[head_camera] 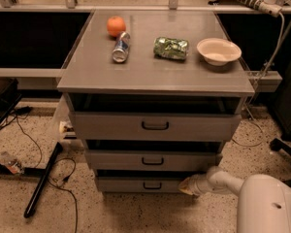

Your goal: Close bottom drawer

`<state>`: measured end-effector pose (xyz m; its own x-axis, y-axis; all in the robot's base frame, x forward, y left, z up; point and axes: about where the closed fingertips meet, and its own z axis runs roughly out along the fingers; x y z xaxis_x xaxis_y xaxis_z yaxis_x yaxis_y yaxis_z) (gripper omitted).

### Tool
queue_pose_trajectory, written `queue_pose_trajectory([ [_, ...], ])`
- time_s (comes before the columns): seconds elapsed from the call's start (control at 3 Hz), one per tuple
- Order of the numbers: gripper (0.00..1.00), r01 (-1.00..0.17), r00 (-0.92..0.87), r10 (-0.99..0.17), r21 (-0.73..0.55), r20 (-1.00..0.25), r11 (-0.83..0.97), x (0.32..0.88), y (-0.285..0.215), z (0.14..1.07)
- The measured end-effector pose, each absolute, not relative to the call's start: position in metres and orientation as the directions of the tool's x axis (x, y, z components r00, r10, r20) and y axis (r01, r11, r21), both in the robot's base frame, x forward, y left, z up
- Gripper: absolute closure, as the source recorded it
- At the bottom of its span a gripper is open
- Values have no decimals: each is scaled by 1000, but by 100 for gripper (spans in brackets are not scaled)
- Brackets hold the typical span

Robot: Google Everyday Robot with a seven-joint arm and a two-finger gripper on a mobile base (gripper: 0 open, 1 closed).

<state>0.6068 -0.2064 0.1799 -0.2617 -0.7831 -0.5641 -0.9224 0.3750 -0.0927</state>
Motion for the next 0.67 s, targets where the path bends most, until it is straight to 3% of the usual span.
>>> queue_pose_trajectory([
  [0.33, 100, -924, -255, -784, -98, -565, 371, 602, -204, 186],
  [0.67, 100, -949, -244, -789, -29, -565, 314, 555, -191, 179],
])
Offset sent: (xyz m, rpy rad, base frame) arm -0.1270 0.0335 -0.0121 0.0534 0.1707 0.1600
